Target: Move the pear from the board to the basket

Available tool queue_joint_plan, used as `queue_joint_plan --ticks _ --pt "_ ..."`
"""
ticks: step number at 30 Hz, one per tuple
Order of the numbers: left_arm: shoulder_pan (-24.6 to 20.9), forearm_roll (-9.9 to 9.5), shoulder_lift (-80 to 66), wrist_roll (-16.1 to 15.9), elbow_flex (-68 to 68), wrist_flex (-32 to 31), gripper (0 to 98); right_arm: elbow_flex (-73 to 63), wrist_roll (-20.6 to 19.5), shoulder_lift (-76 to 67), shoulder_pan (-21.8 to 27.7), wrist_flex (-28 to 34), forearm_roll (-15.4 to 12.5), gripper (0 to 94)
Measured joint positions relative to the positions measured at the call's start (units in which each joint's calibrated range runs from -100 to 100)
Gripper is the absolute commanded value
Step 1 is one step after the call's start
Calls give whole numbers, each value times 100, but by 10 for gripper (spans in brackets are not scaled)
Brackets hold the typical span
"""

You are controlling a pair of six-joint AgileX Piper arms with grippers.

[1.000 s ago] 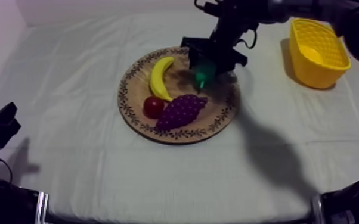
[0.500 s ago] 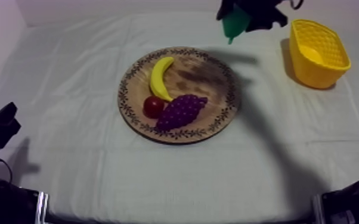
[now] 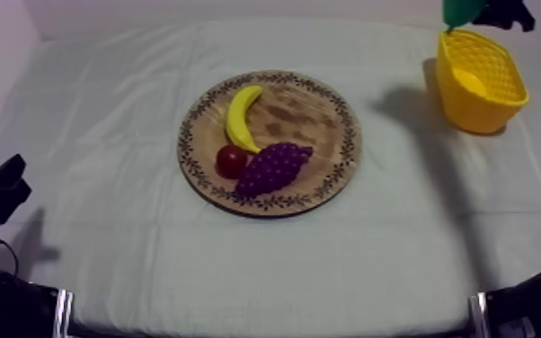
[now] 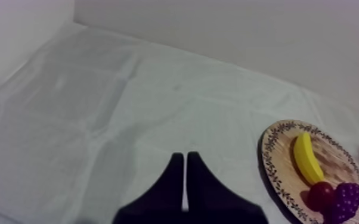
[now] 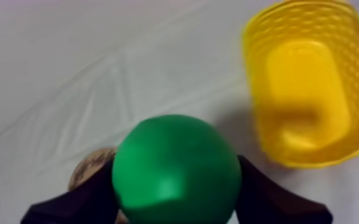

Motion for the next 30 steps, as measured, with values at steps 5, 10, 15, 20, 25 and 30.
queue_joint_plan --ticks 5,10,15,20,25,30 --pt "0 0 0 0 0 0 1 158 72 234 600 -224 127 468" --pt "0 0 0 0 0 0 1 259 68 653 987 -436 227 486" --pt "0 0 0 0 0 0 1 249 16 1084 1087 -530 303 528" --pt "0 0 0 0 0 0 1 176 -54 1486 1058 -551 341 596" --pt "0 0 0 0 0 0 1 146 -79 1585 1018 -457 367 606" --pt "0 0 0 0 0 0 1 201 -45 1271 1052 -297 335 580"
